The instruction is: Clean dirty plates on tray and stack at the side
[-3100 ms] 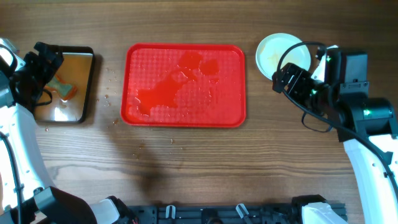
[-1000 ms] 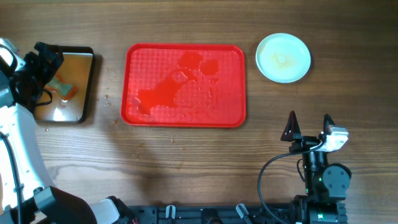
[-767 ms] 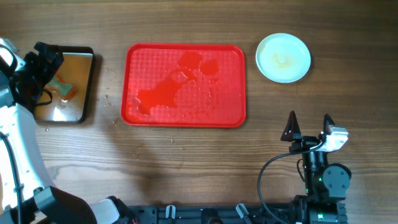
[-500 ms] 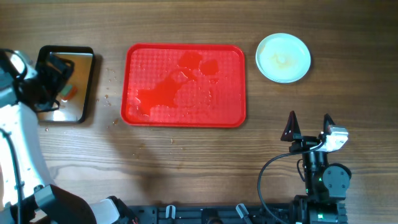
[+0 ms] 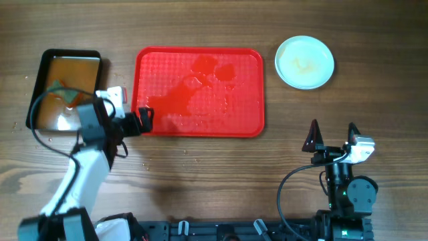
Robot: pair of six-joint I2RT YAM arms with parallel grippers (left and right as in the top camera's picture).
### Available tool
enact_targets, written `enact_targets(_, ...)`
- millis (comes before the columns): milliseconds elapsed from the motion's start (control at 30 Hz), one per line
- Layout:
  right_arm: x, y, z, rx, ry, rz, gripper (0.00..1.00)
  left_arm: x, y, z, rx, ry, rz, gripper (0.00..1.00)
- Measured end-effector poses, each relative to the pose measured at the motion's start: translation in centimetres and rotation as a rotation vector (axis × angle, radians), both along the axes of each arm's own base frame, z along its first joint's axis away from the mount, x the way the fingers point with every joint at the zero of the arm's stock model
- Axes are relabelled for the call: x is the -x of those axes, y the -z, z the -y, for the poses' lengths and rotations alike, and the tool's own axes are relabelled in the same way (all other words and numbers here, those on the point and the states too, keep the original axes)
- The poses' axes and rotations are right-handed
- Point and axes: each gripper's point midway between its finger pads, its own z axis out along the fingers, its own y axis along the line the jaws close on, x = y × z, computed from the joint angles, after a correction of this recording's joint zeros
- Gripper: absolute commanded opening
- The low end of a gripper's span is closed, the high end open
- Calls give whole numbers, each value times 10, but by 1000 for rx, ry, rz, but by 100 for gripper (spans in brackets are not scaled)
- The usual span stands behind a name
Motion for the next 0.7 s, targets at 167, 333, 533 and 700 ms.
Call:
enact_targets(167, 0, 0, 0, 0, 0, 0, 100, 24, 6, 4, -22, 3, 119, 100)
enact_targets(333, 0, 0, 0, 0, 0, 0, 100, 55, 16, 9, -16, -9, 152, 100)
enact_targets(533, 0, 0, 0, 0, 0, 0, 100, 70, 10, 10, -31, -20, 249, 100)
enact_targets(700, 0, 0, 0, 0, 0, 0, 100, 80, 12, 13, -44, -19, 247, 100)
